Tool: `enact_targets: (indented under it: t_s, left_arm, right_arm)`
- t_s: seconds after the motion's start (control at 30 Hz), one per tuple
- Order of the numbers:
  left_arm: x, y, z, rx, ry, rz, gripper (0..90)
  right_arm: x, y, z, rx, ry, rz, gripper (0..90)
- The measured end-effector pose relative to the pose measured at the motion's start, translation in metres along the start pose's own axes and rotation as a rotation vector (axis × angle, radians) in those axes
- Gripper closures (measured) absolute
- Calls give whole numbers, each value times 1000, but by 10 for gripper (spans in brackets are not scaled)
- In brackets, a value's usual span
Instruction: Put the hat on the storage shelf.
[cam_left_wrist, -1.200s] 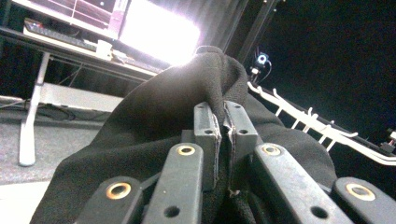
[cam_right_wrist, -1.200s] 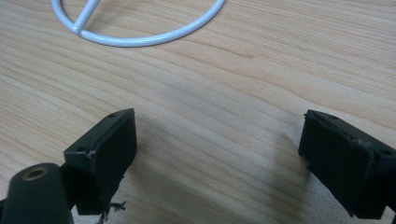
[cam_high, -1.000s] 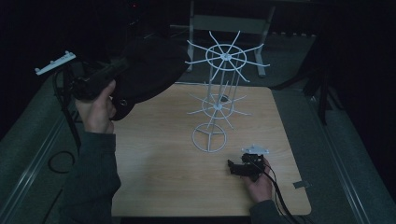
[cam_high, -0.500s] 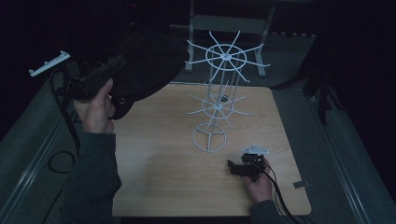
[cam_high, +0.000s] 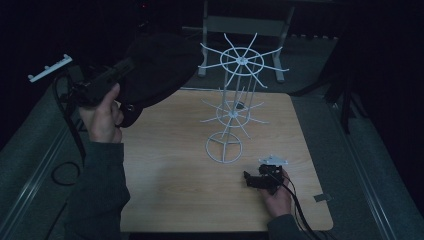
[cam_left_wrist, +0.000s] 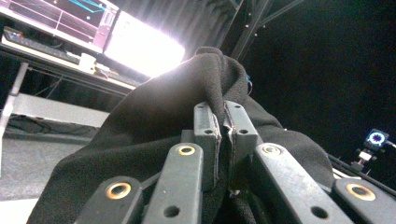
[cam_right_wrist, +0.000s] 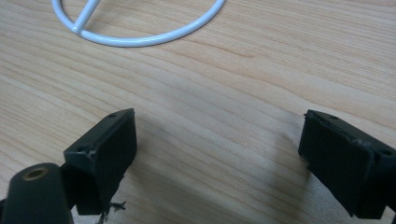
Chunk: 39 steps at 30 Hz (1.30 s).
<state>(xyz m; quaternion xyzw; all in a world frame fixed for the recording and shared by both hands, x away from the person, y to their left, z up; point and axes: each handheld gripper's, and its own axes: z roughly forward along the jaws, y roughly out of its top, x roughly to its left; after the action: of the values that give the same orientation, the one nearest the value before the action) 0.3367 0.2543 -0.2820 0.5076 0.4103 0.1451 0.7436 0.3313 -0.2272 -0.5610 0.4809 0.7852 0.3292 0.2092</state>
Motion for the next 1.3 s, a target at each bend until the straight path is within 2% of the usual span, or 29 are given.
enact_targets:
  t_s: [0.43,0.67,1.3]
  left_arm:
    - [0,1,-4,-35,-24,-22,861]
    - [0,2,-6,-56,-52,-34,861]
    - [-2,0,-4,-51,-160,-32,860]
  right_arm:
    - [0,0,0,0,0,-1,111]
    - [0,0,0,-1,0,-2,112]
    - [0,0,0,-1,0,-1,111]
